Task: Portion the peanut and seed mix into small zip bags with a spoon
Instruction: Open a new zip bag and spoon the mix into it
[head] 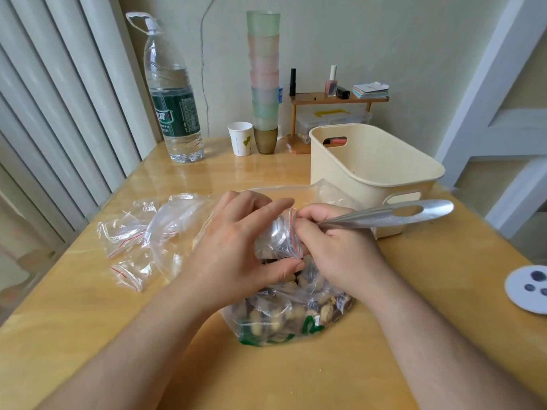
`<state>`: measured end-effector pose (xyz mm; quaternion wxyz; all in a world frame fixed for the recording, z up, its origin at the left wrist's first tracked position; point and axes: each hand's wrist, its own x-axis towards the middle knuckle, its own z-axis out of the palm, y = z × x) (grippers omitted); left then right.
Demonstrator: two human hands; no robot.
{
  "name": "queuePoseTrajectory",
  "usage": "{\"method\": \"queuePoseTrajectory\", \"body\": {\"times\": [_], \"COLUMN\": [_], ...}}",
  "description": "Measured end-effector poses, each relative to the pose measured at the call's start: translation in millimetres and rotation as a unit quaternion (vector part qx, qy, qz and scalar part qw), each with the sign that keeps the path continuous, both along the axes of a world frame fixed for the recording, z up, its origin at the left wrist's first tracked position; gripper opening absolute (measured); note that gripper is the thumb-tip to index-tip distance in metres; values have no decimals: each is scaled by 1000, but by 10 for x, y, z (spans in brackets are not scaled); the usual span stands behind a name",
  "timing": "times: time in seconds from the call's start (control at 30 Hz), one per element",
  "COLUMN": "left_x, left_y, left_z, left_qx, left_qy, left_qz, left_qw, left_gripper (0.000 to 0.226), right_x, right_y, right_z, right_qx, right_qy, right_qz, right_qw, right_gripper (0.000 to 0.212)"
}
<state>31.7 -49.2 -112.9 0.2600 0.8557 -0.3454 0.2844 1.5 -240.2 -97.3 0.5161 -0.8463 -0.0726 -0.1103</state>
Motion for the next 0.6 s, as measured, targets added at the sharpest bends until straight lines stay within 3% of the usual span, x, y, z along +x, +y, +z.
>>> {"method": "queuePoseTrajectory", "body": {"times": [0.37,0.47,0.6], "left_x": [-25,-43,-22], "left_y": [16,4,65], "left_z": [34,42,80], "left_qx": [-66,-154,-224], "left_qy": [8,82,291], "left_qz": [-25,-39,-87], "left_qw": [997,984,926], "left_gripper": [68,64,56], "right_x": [15,69,124], "right_y": [-29,-134,-283], "right_z": [-12,2,15], "right_qx": [-20,0,21], "right_qy": [-37,-52,-60], "right_qz": [-11,4,-2], "right_qw": [999,999,998], "right_gripper": [18,8,14]}}
